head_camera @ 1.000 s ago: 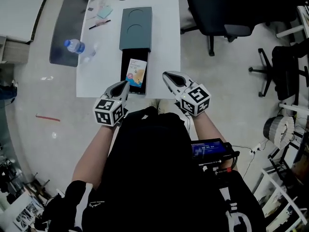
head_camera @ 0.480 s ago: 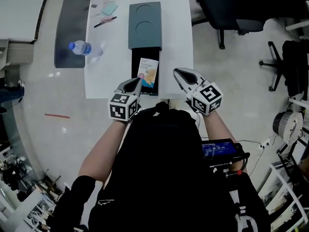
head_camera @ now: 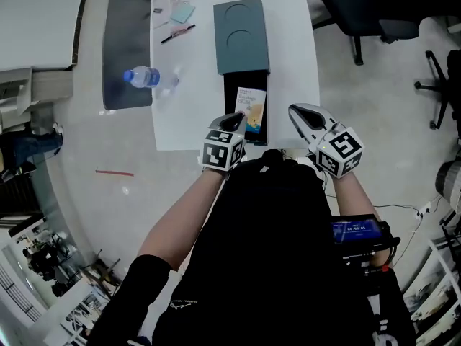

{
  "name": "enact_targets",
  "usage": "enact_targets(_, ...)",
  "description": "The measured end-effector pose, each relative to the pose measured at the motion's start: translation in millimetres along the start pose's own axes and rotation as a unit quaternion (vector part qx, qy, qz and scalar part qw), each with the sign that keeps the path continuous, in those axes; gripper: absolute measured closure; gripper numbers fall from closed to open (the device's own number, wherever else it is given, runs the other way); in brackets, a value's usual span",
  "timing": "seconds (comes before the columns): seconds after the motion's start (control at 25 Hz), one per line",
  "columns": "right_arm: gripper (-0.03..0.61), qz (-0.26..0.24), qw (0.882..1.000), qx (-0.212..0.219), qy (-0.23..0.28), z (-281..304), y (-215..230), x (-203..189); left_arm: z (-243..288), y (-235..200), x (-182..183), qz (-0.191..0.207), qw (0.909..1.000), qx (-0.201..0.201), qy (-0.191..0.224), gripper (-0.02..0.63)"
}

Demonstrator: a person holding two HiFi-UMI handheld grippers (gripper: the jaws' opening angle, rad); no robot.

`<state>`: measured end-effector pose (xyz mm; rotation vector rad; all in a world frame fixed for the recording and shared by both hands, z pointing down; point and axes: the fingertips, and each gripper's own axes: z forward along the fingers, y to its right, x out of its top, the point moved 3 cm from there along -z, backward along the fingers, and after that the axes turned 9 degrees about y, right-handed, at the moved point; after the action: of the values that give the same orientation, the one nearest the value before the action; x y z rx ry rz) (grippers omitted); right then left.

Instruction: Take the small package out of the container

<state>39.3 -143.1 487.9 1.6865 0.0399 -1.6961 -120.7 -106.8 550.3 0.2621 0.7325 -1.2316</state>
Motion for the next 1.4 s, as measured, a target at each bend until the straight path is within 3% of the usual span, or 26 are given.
enact_targets(0.28,0.552,0.007,1.0,-0.021,0.006,-7,11,1,18,-2,1,0.016,0.999,0.02,-0.038,0.354)
enact_targets(0.56,0.552,0.009,0.999,-0.034,0.007,-14,18,-2,32,-5,-5,0.001,0.9961,0.051,-0.073,0.23)
enact_targets(0.72,0.552,0.014,0.999,-0.037,0.008,-15,20,-3,39,-3,-4,-0.012,0.9952,0.05,-0.083,0.213)
enact_targets(1.16,0.552,0.02,0.999,-0.041,0.009,-18,22,-5,45,-2,-16,0.023,0.9891,0.062,-0.132,0.215)
enact_targets(1.4,0.552,0.024,0.999,-0.041,0.01,-16,19,-7,46,-2,-14,0.007,0.9849,0.075,-0.156,0.222)
